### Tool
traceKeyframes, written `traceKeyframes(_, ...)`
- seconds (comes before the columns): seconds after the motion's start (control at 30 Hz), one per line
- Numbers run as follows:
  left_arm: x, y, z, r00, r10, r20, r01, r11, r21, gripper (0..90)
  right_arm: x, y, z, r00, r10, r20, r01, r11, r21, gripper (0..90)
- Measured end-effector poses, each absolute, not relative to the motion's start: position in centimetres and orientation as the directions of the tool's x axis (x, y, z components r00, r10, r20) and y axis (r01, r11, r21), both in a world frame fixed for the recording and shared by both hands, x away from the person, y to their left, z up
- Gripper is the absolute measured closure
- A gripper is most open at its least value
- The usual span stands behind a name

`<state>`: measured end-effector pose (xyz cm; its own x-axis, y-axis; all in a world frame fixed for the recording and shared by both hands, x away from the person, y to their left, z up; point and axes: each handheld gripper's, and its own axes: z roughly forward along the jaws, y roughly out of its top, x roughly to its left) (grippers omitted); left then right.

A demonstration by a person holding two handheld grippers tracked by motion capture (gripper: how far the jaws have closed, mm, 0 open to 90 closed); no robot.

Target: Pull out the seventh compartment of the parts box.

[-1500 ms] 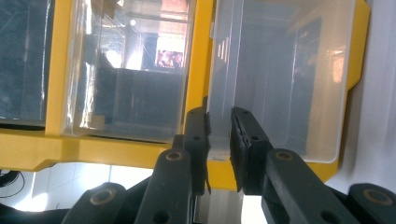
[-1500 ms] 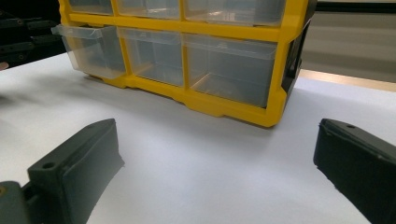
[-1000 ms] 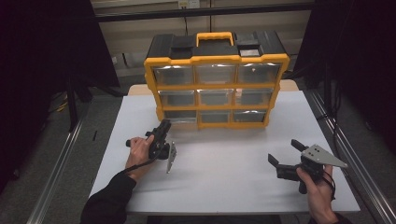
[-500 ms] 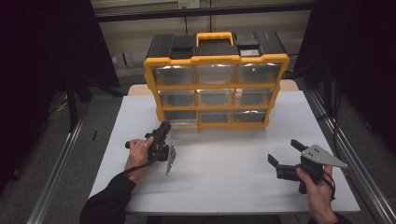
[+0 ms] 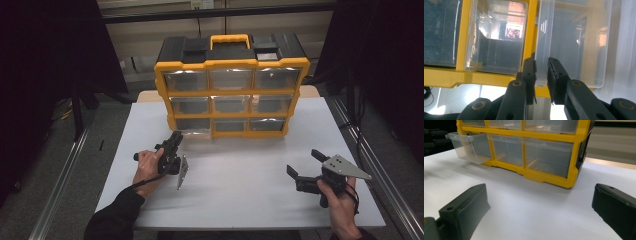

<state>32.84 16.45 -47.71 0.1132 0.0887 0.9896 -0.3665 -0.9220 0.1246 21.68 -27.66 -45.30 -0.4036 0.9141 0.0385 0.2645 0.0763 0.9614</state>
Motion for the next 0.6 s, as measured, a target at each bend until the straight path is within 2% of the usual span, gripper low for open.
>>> traceKeyframes(0.23,32.56,16.50,-47.65,0.102,0.082,0.991,-0.363,-0.925,0.114,77.6,21.70,-27.65,-45.31,-0.403,0.914,0.037,0.264,0.077,0.962,0.1)
traceKeyframes(0.3,32.65,16.48,-47.71,0.109,0.101,0.989,-0.383,-0.914,0.136,77.6,21.68,-27.65,-45.30,-0.403,0.914,0.035,0.262,0.078,0.962,0.1)
traceKeyframes(0.33,32.62,16.47,-47.48,0.107,0.070,0.992,-0.383,-0.918,0.106,77.5,21.68,-27.65,-45.30,-0.404,0.914,0.040,0.265,0.075,0.961,0.1)
traceKeyframes(0.37,32.55,16.52,-47.76,0.109,0.116,0.987,-0.385,-0.911,0.150,77.5,21.68,-27.66,-45.30,-0.403,0.914,0.040,0.265,0.075,0.961,0.1)
traceKeyframes(0.43,32.32,16.58,-47.48,0.116,0.079,0.990,-0.371,-0.921,0.117,77.5,21.69,-27.67,-45.31,-0.403,0.914,0.038,0.264,0.076,0.962,0.1)
traceKeyframes(0.5,32.49,16.54,-48.02,0.114,0.164,0.980,-0.422,-0.885,0.197,77.5,21.68,-27.65,-45.30,-0.405,0.914,0.039,0.264,0.076,0.961,0.1)
traceKeyframes(0.6,31.97,16.69,-47.49,0.119,0.081,0.990,-0.386,-0.914,0.122,77.6,21.70,-27.65,-45.30,-0.404,0.914,0.035,0.261,0.078,0.962,0.1)
